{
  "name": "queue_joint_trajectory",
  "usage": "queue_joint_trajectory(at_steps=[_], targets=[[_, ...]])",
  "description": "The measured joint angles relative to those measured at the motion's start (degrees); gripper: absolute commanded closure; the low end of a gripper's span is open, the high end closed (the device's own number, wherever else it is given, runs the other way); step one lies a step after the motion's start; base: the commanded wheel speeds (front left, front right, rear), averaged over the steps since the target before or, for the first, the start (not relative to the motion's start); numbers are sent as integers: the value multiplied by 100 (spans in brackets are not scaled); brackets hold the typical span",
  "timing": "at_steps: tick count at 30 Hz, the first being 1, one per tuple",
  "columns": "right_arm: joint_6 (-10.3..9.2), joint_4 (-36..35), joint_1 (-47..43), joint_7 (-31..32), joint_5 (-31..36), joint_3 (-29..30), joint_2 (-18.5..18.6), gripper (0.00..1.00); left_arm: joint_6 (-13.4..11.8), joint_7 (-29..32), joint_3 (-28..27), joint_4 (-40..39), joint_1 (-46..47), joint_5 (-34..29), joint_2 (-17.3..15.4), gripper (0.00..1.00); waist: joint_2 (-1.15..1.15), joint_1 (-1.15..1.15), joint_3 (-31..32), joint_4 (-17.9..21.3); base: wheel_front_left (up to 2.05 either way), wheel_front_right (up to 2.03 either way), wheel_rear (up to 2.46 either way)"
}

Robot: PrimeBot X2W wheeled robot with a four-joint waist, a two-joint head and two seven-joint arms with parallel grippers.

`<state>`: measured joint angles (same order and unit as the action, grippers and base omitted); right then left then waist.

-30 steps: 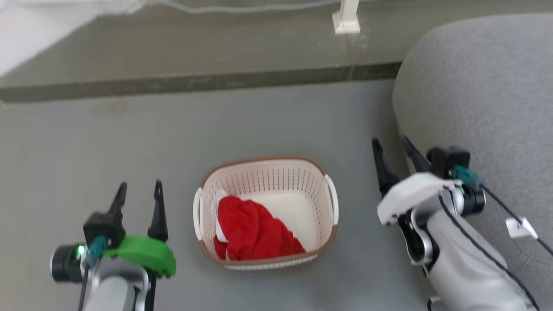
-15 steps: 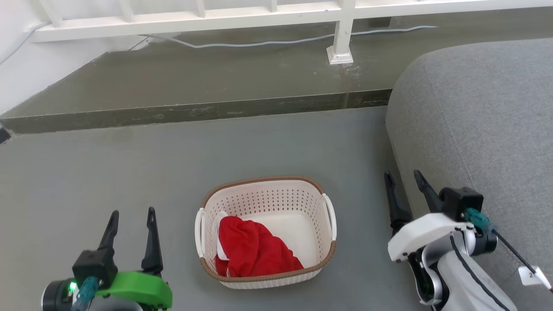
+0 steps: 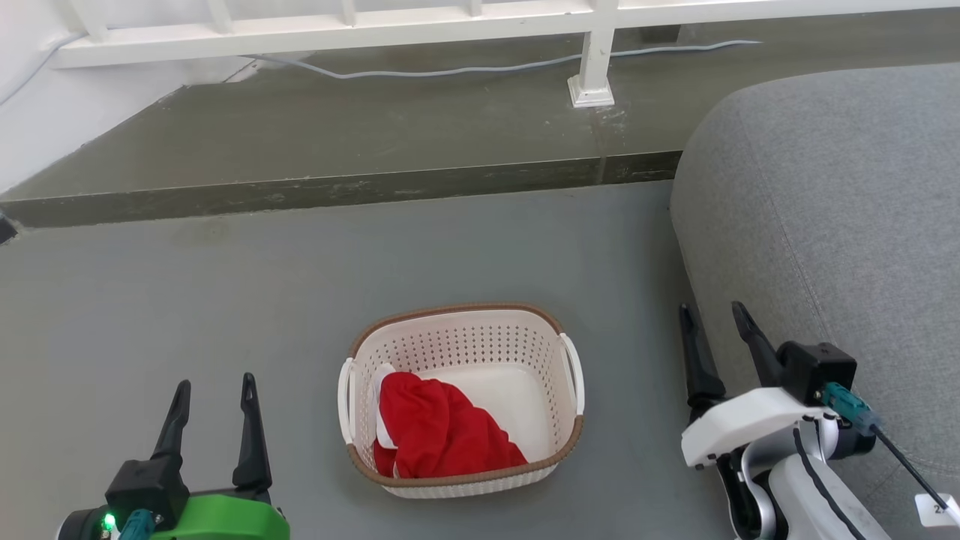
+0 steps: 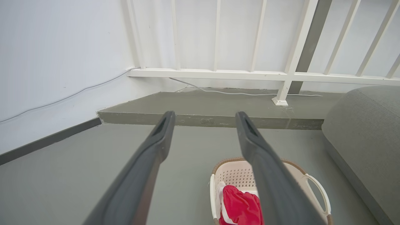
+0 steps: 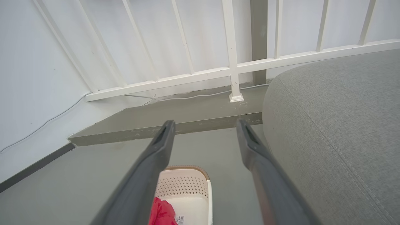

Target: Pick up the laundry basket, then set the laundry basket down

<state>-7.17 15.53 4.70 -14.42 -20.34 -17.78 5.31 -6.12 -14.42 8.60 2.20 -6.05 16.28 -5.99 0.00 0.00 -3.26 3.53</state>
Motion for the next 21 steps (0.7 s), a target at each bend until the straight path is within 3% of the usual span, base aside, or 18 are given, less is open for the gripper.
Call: queue_joint_trajectory(at_steps=[15, 16, 21], targets=[[0, -389, -293, -1, 266, 146, -110, 0, 0, 0, -102, -180, -226, -43, 75, 0, 0, 0, -57, -19, 0, 0, 0], [0, -399, -306, 0, 279, 157, -118, 100, 0, 0, -110, -197, -227, -43, 85, 100, 0, 0, -60, -20, 0, 0, 0], [7, -116, -444, 10, 274, 112, -178, 100, 0, 26, -69, 119, -244, -33, 187, 100, 0, 0, -61, -20, 0, 0, 0]])
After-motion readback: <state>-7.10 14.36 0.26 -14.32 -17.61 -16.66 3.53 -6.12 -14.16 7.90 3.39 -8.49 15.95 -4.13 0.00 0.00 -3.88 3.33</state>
